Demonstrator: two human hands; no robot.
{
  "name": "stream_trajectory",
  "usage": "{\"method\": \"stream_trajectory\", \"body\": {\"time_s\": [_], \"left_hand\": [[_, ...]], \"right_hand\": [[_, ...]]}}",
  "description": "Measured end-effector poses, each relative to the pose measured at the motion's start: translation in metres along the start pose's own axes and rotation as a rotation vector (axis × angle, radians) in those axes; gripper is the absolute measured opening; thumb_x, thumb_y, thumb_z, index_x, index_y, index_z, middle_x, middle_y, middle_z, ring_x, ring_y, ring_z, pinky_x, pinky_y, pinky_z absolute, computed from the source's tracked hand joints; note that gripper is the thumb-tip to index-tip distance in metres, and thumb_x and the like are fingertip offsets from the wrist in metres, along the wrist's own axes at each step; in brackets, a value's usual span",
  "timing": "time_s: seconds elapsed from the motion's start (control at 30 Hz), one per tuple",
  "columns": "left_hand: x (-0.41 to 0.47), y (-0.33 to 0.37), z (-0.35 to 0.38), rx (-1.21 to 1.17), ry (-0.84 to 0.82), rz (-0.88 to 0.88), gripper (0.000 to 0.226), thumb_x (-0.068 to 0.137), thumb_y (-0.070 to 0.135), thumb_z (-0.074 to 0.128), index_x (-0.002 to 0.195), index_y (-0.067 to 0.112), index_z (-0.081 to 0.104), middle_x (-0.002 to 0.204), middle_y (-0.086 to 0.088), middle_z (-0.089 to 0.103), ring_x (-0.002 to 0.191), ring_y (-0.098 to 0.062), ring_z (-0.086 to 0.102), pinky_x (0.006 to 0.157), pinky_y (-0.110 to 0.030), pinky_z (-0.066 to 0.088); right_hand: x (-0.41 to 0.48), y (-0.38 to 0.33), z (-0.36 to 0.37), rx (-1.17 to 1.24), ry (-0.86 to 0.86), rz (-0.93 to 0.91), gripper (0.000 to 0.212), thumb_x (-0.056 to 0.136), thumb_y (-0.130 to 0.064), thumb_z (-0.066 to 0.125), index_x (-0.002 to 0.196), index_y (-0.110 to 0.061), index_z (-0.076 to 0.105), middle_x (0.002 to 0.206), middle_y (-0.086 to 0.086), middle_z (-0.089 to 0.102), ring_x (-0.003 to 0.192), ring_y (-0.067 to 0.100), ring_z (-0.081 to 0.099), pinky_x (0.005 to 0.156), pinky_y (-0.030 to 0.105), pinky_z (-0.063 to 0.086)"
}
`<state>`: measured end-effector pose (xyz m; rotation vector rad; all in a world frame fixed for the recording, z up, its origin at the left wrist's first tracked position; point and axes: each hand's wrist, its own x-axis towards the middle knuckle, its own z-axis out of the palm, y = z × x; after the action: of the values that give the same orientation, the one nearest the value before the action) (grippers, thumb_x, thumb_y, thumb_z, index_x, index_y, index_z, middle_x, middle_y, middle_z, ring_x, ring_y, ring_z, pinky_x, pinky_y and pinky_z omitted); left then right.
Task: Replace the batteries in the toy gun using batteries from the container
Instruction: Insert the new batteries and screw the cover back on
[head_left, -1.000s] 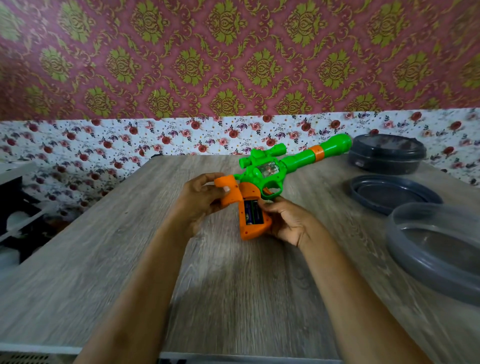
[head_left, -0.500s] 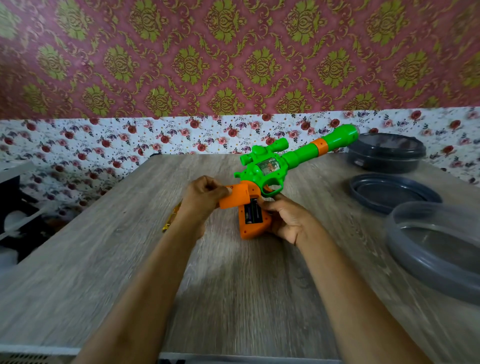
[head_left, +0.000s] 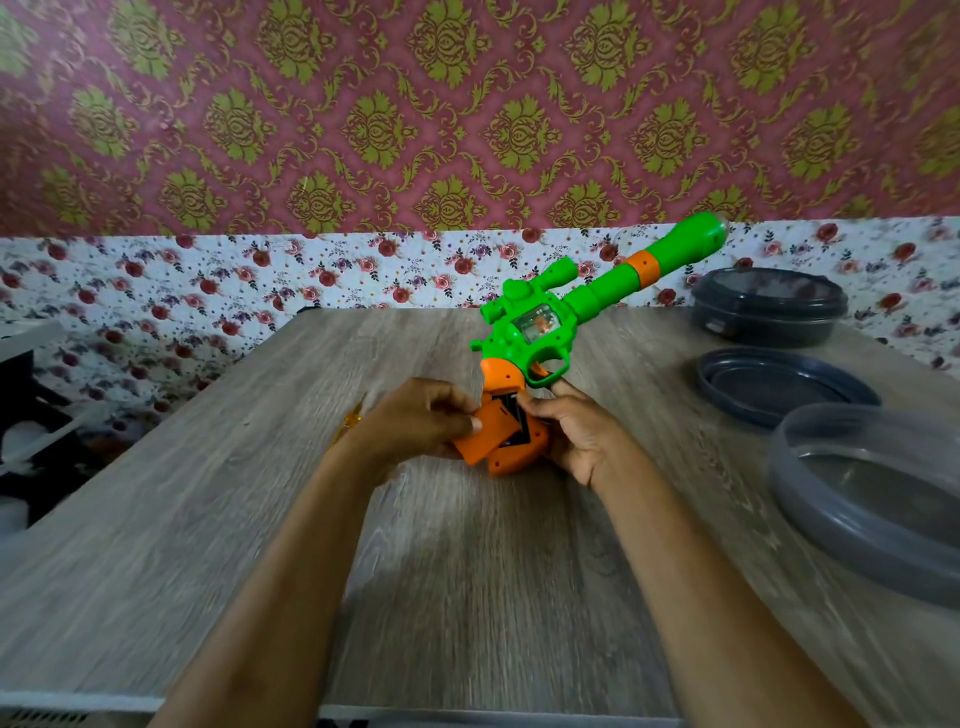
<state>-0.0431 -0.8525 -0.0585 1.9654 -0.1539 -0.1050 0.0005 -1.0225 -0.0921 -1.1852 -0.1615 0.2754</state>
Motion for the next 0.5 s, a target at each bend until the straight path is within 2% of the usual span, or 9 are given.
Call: {"method": "stream_trajectory", "body": {"time_s": [0.07,0.17,0.23,0.33,0.4,0.5], "left_hand": [[0.0003,0.0027,-0.0014,-0.059,-0.015,-0.019,0.011,0.087,0.0,0.061,0.095,0.007,0.057,0.086,-0.004,0.06,0.074,-0.011,0.06,0.056,-0.016,0.055],[0.003,0.005,-0.0005,-0.227,0.029,-0.032,0.015,0.087,-0.001,0.059,0.081,0.013,0.054,0.083,-0.005,0.058,0.076,-0.014,0.058,0.063,-0.022,0.055],[0.0049,0.0041,0.0016,-0.352,0.084,-0.039,0.018,0.087,-0.001,0.057,0.08,0.015,0.053,0.082,-0.004,0.057,0.076,-0.015,0.055,0.066,-0.023,0.051],[0.0069,0.0032,0.0037,-0.469,0.138,-0.037,0.023,0.087,-0.001,0.058,0.099,0.018,0.056,0.092,-0.004,0.058,0.079,-0.016,0.056,0.061,-0.022,0.05],[0.0073,0.002,0.0035,-0.463,0.163,-0.027,0.033,0.086,-0.002,0.06,0.112,0.018,0.055,0.097,-0.008,0.057,0.081,-0.018,0.058,0.056,-0.02,0.054],[0.0055,0.0011,0.0033,-0.358,0.188,-0.011,0.037,0.083,-0.005,0.063,0.114,0.016,0.057,0.094,-0.011,0.059,0.08,-0.021,0.06,0.057,-0.022,0.057]], "right_hand": [[0.0014,0.0003,-0.0006,0.009,0.009,0.001,0.032,0.084,0.0,0.056,0.109,-0.02,0.059,0.086,0.005,0.07,0.081,0.02,0.064,0.071,0.034,0.053],[0.0042,0.0021,-0.0019,0.044,0.024,-0.009,0.023,0.085,0.0,0.055,0.094,-0.02,0.061,0.069,-0.003,0.073,0.066,0.012,0.069,0.06,0.029,0.054],[0.0047,0.0024,-0.0013,0.087,0.031,-0.017,0.023,0.086,0.001,0.053,0.09,-0.02,0.06,0.067,-0.004,0.072,0.067,0.012,0.068,0.061,0.03,0.054],[0.0037,0.0016,-0.0002,0.12,0.039,-0.02,0.023,0.086,0.002,0.053,0.089,-0.019,0.059,0.072,-0.002,0.071,0.074,0.016,0.065,0.065,0.033,0.052],[0.0029,0.0014,0.0,0.095,0.05,-0.019,0.023,0.085,0.002,0.054,0.091,-0.02,0.06,0.084,0.002,0.069,0.08,0.018,0.064,0.07,0.035,0.053],[0.0019,0.0014,-0.0006,0.072,0.067,-0.017,0.025,0.085,0.0,0.055,0.098,-0.021,0.059,0.095,0.005,0.065,0.086,0.02,0.062,0.077,0.038,0.051]]}}
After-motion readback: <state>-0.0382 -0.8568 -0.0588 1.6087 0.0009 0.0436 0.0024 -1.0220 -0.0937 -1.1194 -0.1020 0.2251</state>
